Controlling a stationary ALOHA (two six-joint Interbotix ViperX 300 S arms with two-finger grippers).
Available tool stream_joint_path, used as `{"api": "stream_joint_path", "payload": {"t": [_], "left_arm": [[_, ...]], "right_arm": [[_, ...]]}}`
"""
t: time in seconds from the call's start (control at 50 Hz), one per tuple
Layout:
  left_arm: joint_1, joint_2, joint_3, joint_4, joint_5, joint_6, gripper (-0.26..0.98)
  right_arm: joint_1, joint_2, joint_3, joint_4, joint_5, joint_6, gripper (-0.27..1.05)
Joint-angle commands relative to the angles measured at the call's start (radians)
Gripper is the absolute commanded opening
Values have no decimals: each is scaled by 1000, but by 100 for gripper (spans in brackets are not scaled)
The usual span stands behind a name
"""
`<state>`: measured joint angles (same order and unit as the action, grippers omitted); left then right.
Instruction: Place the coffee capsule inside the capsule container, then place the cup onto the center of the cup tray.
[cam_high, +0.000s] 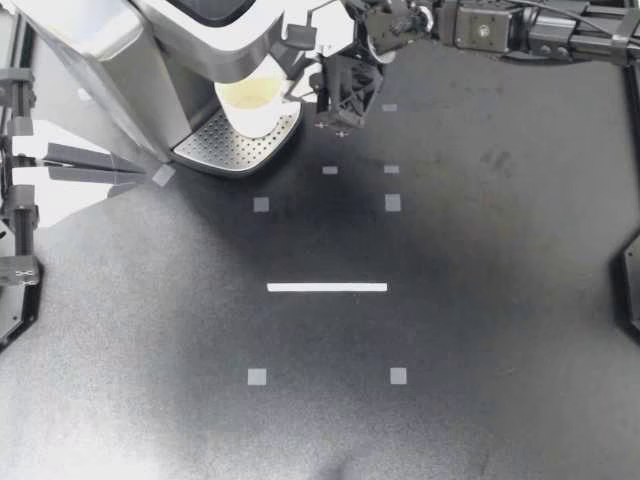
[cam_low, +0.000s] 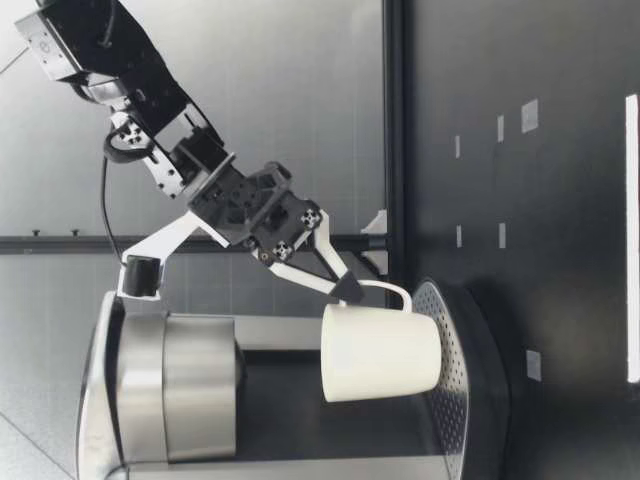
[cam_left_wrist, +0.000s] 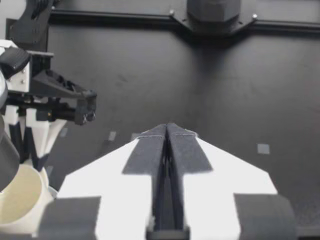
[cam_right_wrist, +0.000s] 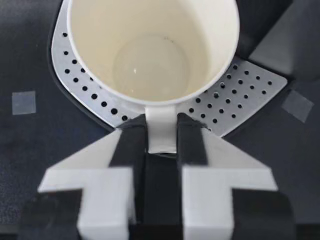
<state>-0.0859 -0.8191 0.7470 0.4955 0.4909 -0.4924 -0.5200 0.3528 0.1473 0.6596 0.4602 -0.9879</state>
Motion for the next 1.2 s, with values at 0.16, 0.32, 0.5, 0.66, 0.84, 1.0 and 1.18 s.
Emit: {"api": "stream_joint_path", "payload": {"t": [0.16,0.32,0.5,0.66,0.84,1.0,1.18], "left_arm": [[-3,2,-12,3,-5,-3,9],[-3,0,-12,3,-6,-5,9],[-2,-6,-5,11,-5,-5,9],[54,-21,-5,48,-11,-8,9],[212,-12,-8,83,-75,-6,9],[350,0,-31,91,-130,-3,9],[442,86,-92,100,-143,9,9]], "right_arm": [[18,-11,-37,3,3,-2,30],[28,-15,-38,2,3,0,64],[31,-63,-18,3,3,3,68],[31,-161,52,6,-2,6,68],[31,-265,152,20,-28,8,68],[32,-364,262,34,-44,25,68],[32,-503,351,81,-40,95,67]]}}
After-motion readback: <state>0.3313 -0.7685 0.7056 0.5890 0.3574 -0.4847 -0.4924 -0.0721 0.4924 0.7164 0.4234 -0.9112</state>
